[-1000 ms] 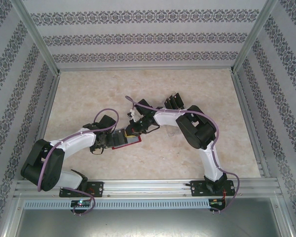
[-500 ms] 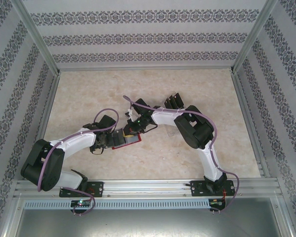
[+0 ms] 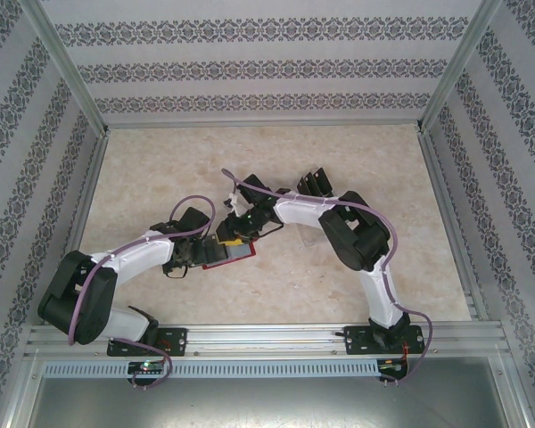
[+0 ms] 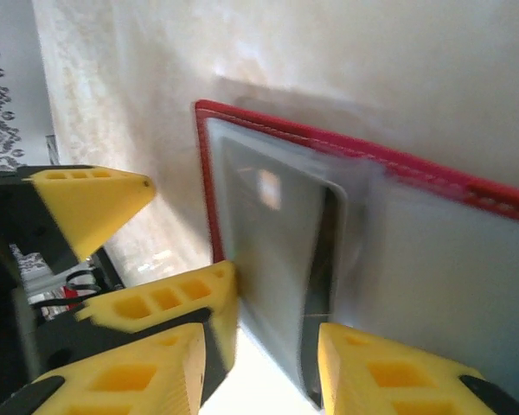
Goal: Put the credit cards into the card holder
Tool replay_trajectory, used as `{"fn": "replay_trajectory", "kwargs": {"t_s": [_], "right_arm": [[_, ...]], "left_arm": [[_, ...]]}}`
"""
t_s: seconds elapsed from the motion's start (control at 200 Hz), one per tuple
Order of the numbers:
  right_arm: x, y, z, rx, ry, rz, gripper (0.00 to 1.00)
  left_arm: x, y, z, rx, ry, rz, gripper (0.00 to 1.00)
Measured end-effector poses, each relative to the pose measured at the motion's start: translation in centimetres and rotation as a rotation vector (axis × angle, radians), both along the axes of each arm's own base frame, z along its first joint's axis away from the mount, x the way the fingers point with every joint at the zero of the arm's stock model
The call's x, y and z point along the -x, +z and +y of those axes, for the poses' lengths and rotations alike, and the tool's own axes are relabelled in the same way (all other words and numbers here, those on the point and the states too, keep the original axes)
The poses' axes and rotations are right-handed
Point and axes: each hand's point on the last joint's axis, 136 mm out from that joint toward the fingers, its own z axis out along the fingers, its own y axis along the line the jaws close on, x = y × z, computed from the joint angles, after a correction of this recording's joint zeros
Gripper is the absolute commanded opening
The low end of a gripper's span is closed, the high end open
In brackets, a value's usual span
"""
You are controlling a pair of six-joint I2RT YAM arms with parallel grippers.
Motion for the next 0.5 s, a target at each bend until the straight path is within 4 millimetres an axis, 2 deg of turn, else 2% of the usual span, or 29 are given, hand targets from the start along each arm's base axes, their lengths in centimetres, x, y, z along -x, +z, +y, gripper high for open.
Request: {"fn": "replay_trajectory", "kwargs": {"t_s": [0.125, 0.21, 0.28, 0.375, 0.505], "right_arm": [[-1.1, 4.0, -0.9, -0.041, -0.035, -0.069, 0.46], [-2.3, 6.7, -2.7, -0.044, -0.089, -0.144, 0.54], [-3.2, 8.0, -4.3, -0.009, -0.134, -0.208, 0.58], [-4.2, 8.0, -6.2, 0.084, -0.181, -0.288, 0.63], [-4.0, 5.4, -7.6, 0.250, -0.175, -0.356, 0.64]], "left_arm": [[0.0, 0.2, 0.1, -0.004, 0.001, 0.000, 1.00], [0.1, 0.6, 0.1, -0.005, 0.001, 0.001, 1.00], [0.1, 1.0, 0.1, -0.007, -0.003, 0.003, 1.00], [-0.5, 2.3, -0.2, 0.003, -0.008, -0.021, 1.00], [-2.4, 4.4, -1.0, 0.028, -0.018, -0.080, 1.00]]}}
